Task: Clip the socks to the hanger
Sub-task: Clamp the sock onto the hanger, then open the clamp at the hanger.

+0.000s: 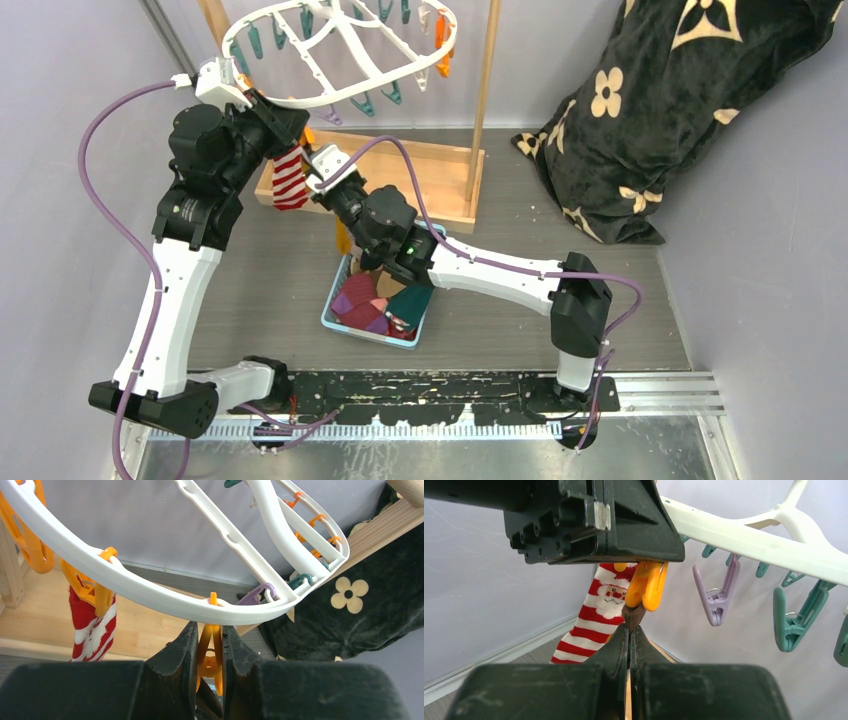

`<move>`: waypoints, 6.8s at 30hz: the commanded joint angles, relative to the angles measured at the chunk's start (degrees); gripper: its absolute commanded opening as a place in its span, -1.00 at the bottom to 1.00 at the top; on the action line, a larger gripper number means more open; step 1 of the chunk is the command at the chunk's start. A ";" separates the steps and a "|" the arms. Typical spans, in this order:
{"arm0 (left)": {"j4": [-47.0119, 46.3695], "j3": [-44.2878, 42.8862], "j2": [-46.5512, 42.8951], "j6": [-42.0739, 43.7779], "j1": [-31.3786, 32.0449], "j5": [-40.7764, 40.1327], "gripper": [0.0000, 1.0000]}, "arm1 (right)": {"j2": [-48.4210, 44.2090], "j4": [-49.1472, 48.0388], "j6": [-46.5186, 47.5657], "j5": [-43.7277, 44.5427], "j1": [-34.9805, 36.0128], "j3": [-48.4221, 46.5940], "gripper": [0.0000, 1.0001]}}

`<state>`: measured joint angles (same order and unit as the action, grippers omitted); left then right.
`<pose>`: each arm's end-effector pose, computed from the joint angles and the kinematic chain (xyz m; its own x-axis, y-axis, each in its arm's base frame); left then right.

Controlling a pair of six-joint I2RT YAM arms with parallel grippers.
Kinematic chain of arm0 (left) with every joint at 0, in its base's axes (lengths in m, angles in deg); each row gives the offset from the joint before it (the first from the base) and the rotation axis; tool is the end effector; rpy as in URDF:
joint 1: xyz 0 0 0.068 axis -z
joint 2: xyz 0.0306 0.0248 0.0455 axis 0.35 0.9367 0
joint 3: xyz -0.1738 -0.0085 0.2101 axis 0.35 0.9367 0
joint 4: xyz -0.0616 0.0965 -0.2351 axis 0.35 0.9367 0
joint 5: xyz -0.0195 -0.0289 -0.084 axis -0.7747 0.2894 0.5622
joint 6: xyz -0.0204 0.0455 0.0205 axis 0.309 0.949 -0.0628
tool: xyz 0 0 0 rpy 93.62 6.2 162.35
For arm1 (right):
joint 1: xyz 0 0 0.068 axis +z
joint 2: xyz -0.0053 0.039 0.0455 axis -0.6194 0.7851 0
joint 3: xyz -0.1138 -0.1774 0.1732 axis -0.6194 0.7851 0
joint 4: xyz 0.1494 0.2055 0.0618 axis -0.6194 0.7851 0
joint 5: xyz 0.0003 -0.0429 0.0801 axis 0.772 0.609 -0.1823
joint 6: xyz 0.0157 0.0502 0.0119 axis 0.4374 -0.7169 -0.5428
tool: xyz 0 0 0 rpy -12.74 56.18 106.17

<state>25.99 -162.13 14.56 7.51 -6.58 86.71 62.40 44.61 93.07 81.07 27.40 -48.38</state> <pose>0.2240 -0.0561 0.5014 -0.1779 -0.5168 -0.8374 0.1925 0.8163 -0.5446 0.1917 0.3883 0.4089 0.4061 0.0000 -0.9138 -0.5510 0.7978 -0.2449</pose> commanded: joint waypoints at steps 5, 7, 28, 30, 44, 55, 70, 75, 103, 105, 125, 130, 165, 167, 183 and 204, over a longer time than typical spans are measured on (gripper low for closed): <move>-1.81 -0.87 -1.73 -0.16 0.24 -0.62 -0.94 | -0.01 -2.80 1.70 0.63 0.33 -3.50 -0.98; -1.84 -0.80 -1.72 -0.14 0.24 -0.62 -0.94 | 0.01 -2.81 1.74 0.47 0.39 -3.53 -0.98; -2.49 -0.34 -1.88 0.09 0.27 -0.63 -0.93 | 1.90 -0.91 1.31 -1.12 0.86 -8.35 -0.98; -2.64 -0.18 -1.90 0.21 0.24 -0.58 -0.93 | 2.06 -0.80 1.42 -0.90 0.85 -8.54 -0.98; -2.59 0.29 -2.54 0.12 0.25 -2.52 -0.02 | 3.08 -1.34 1.92 0.32 0.69 -9.59 -0.98; -2.49 0.46 -3.12 1.03 0.24 -4.46 -0.09 | 1.70 3.51 -1.26 -2.71 0.59 -9.65 -0.12; -1.79 1.84 -3.46 3.29 0.17 -3.08 -0.37 | -16.62 8.82 -19.31 -10.15 -11.26 6.98 0.05; -0.85 3.22 -3.22 4.60 0.22 3.79 -0.34 | -17.79 17.88 -23.74 -21.61 -18.54 5.88 0.13; 1.49 2.35 -3.22 3.82 0.24 5.58 -0.47 | -1.26 12.56 -21.11 -30.18 -23.81 -5.24 0.17; 1.88 2.07 -3.24 3.68 0.22 5.90 -0.47 | -0.25 12.45 -21.09 -30.58 -23.82 -6.57 0.13; 4.24 -0.51 -3.96 -2.17 0.24 11.77 -0.47 | -6.14 9.14 -18.09 -30.28 -19.24 -0.60 -0.82; 4.60 -0.04 -3.96 -0.63 0.25 10.00 -0.45 | -7.91 9.50 -17.84 -29.35 -17.07 1.07 -0.79; 2.81 3.04 -2.19 4.26 -2.13 16.44 -0.33 | -14.48 6.86 -34.10 -34.77 -21.02 12.56 -0.01; 1.90 2.69 -1.14 4.66 -2.06 15.43 -0.33 | -12.11 6.31 -34.82 -35.21 -21.02 10.87 -0.01; -4.71 0.36 4.27 7.04 -2.43 7.70 -0.33 | 6.42 -2.28 -33.71 -30.98 -20.67 -5.85 0.13; -6.44 1.60 4.03 5.72 -3.98 8.88 -0.34 | 11.14 -4.02 -28.23 -34.29 -19.72 -10.49 0.03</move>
<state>23.54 -159.64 19.85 13.52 -10.12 95.28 73.54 44.79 62.23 47.58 6.61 -55.87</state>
